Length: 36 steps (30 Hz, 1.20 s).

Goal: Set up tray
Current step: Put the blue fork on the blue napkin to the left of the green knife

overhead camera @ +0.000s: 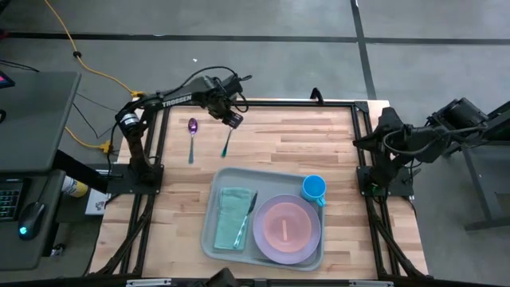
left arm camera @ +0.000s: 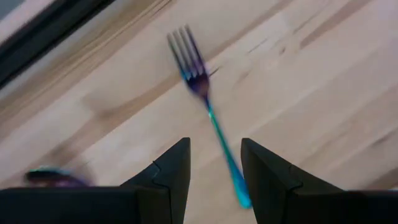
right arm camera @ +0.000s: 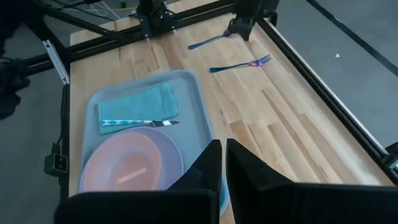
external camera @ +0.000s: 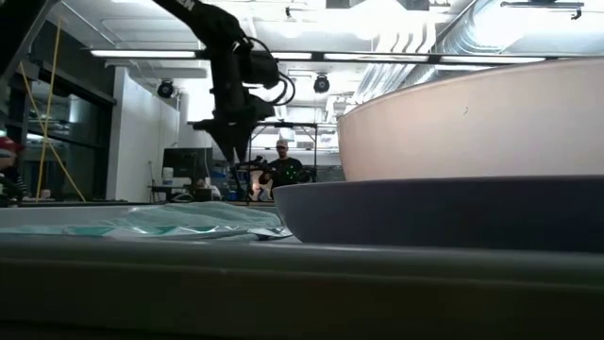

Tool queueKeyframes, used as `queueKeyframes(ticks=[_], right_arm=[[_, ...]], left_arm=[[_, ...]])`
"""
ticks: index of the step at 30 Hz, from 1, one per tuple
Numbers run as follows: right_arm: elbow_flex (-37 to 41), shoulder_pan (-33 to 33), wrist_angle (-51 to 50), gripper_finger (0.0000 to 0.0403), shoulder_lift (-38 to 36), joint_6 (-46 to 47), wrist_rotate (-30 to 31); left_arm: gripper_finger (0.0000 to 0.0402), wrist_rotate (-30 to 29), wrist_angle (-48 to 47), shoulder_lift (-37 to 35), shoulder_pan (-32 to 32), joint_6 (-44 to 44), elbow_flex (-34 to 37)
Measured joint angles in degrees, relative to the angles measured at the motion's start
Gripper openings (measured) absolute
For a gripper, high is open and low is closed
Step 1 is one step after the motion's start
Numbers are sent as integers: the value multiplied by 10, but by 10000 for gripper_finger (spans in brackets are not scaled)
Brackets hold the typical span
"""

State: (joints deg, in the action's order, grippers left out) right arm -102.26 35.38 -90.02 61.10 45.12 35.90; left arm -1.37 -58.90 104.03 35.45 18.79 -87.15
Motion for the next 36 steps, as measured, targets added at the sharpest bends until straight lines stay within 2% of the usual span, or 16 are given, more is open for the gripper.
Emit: queueKeyframes(ticks=[4, 10, 13, 20, 24, 28, 36], right_arm=[[0, -2, 0, 0, 0, 10, 10], [0, -10, 0, 0, 0, 14, 11], [0, -15, 0, 0, 0, 13, 15], [0, -27, 0, 0, 0, 10, 17], [0, -29, 0, 0, 0, 9, 17], [0, -29, 0, 0, 0, 9, 21], [0, -29, 0, 0, 0, 9, 24]], left_arm=[[170, 6, 54, 0, 2, 14, 21], [176, 6, 61, 0, 2, 14, 44], [200, 13, 66, 0, 2, 15, 57], [287, 28, 85, 6, 2, 54, 85], [315, 26, 88, 19, 2, 60, 91], [320, 35, 99, 37, 0, 70, 91], [302, 32, 138, 59, -15, 75, 91]])
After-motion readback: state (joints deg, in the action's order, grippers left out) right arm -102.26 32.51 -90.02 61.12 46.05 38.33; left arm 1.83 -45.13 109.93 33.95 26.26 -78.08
